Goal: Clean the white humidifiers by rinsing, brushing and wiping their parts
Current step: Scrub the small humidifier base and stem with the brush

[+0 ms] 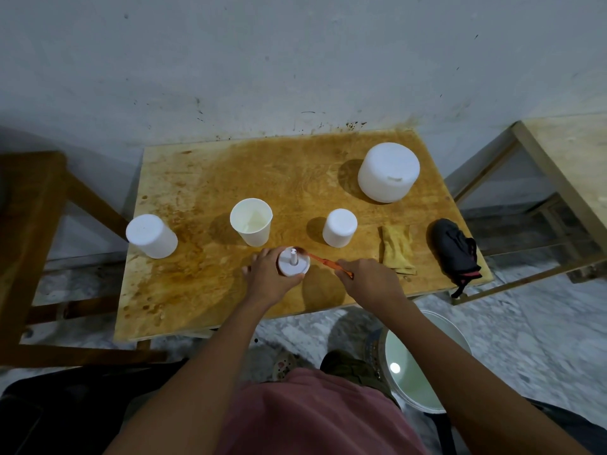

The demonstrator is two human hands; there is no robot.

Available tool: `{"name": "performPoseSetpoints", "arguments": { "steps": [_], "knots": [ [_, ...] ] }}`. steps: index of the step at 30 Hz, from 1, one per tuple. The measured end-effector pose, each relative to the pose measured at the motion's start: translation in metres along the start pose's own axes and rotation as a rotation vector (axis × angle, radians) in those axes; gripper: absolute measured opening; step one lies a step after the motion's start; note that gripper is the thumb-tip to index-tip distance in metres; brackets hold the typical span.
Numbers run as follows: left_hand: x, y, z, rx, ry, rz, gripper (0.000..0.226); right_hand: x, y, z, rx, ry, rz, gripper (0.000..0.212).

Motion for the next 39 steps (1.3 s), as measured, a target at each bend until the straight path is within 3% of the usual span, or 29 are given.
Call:
{"name": "performPoseSetpoints", "arguments": {
  "steps": [13, 21, 30, 35, 39],
  "knots": [
    [0.004, 0.002, -0.011, -0.044, 0.002, 0.000, 0.069, -0.005, -0.006, 0.007, 0.128, -0.016, -0.011, 0.035],
    [0.004, 0.005, 0.000, -0.096, -0.008, -0.005, 0.067, -0.015, -0.011, -0.005, 0.018, -0.048, 0.031, 0.033],
    [0.003, 0.004, 0.000, -0.050, -0.012, -0.026, 0.065, -0.014, -0.004, 0.013, 0.126, 0.011, 0.020, 0.034],
    [0.004, 0.005, 0.000, -0.058, -0.017, -0.021, 0.065, -0.013, 0.001, 0.009, 0.358, 0.029, 0.129, 0.030],
    [0.003, 0.003, 0.000, -0.044, -0.011, -0.014, 0.063, -0.010, -0.003, 0.017, 0.260, 0.029, 0.055, 0.030]
  ]
}}
Point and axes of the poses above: each hand's wrist, its own x-axis towards the middle knuckle, its own y-axis out of the palm, z = x × y, the point moved 2 cm from there along x, towards the middle knuckle, and after that the axes turned 6 degrees about -x, right-handed, at the moved point
